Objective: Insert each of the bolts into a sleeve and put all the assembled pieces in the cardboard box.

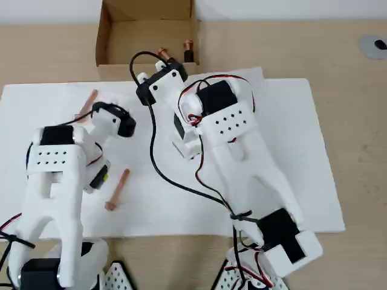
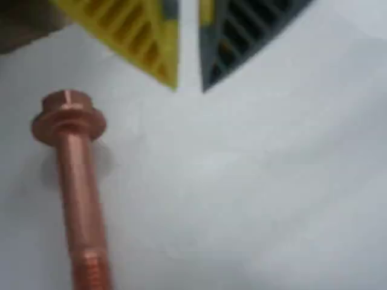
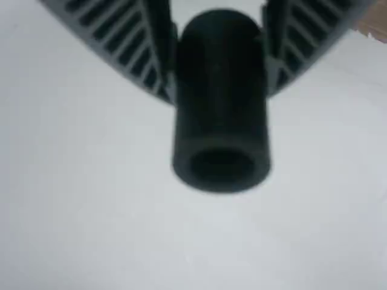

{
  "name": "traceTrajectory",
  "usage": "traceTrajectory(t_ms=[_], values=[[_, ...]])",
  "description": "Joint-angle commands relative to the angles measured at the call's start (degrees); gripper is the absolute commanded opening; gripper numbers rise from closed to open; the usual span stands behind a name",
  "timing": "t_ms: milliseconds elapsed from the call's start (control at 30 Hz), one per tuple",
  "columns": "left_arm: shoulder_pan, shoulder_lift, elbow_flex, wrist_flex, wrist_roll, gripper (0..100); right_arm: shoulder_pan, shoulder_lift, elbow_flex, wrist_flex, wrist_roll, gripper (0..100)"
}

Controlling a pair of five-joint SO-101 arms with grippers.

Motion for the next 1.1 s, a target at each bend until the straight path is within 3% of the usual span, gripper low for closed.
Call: traceTrajectory(t_ms=[0, 133, 300, 533, 867, 1067], values=[[1.76, -1.63, 0.44, 0.26, 4.04, 12, 0.92, -0.04, -0.13, 0.79, -2.64, 1.2], [3.43, -1.01, 1.32, -1.23, 8.88, 18, 0.92, 2.59, -0.48, 0.79, -3.69, 1.2], [3.78, 2.95, 4.84, -9.32, 15.47, 18, 0.92, 4.44, -0.48, 0.79, -3.69, 1.2], [3.96, 13.14, 5.19, -13.71, 22.86, 18, 2.24, 5.49, -0.57, 0.53, -3.69, 1.2], [11.96, 23.08, 4.92, -13.98, 23.91, 18, 4.62, 5.58, -3.91, 0.79, -3.69, 1.2], [11.78, 22.99, 4.57, -16.62, 29.89, 0, 4.62, 5.58, -3.91, 0.79, -3.69, 1.2]])
